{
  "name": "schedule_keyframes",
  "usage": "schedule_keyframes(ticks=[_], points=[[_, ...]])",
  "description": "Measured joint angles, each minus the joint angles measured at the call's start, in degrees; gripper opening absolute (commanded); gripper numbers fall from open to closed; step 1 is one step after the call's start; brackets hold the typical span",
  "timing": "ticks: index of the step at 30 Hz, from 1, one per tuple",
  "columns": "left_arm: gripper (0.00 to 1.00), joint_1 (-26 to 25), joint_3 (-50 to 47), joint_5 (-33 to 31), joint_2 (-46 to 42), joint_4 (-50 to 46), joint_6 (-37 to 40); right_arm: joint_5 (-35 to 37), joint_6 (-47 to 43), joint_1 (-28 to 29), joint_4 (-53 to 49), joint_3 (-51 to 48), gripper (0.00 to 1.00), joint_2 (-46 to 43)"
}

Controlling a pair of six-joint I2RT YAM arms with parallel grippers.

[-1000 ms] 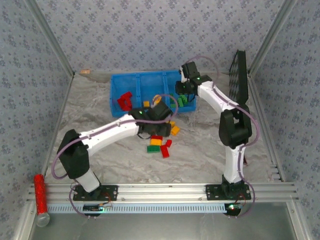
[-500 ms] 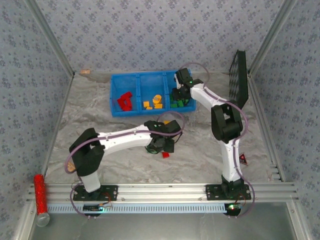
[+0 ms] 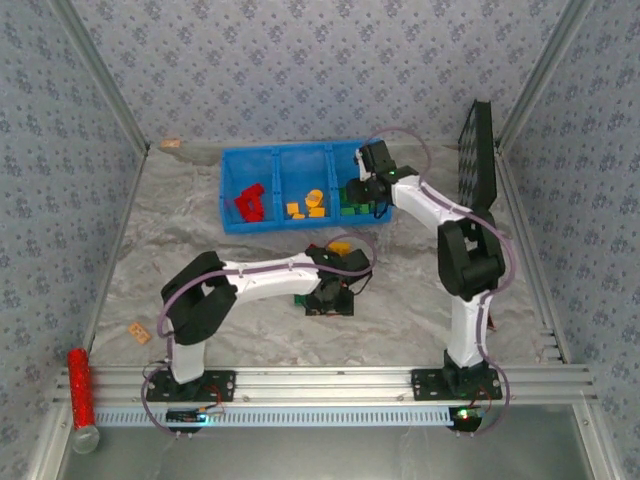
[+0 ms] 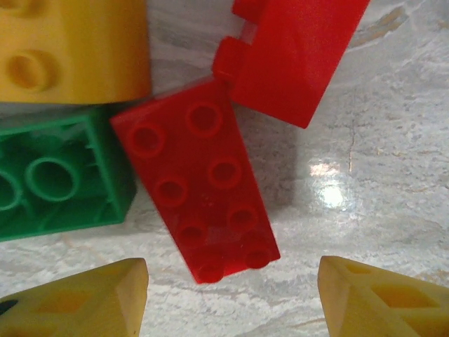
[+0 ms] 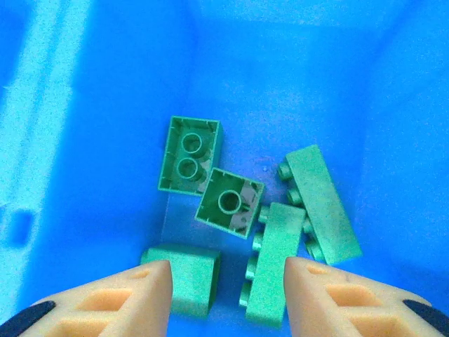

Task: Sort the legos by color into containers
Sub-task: Pick up the lego from the middle-left of the table.

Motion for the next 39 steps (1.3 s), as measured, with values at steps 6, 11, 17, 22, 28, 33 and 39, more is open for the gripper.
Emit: schedule_keyframes(ticks=[6, 11, 17, 22, 28, 33, 39], points=[[0.64, -0.5, 0.1, 0.4, 1.9, 0.4, -0.6, -0.8, 2.8, -0.4, 4.3, -10.8, 0.46, -13.8], [0.64, -0.4, 1.5, 0.2, 4.0, -0.1, -0.6, -1.8, 5.1, -0.5, 6.9, -23.3, 0.46, -27.0], [0.62, 0.5, 4.3, 0.3, 6.1, -1.4, -0.6, -2.8, 5.9, -0.3, 6.2, -32.8, 0.45, -36.5], [0.59, 1.6, 5.7, 2.1, 7.3, -3.1, -0.5, -2.8, 5.7, -0.3, 3.4, -35.3, 0.43, -41.6], [0.51, 2.5, 5.4, 3.3, 7.2, -3.6, -0.5, -2.8, 5.7, -0.3, 1.4, -37.7, 0.43, -48.2], [0.43, 2.9, 4.0, 3.4, 6.2, -3.0, -0.5, -2.8, 5.7, -0.3, 0.5, -39.1, 0.43, -49.6], [0.34, 3.0, 2.5, 3.5, 5.0, -2.1, -0.4, -2.8, 5.9, -0.3, -1.0, -39.9, 0.42, -50.2]])
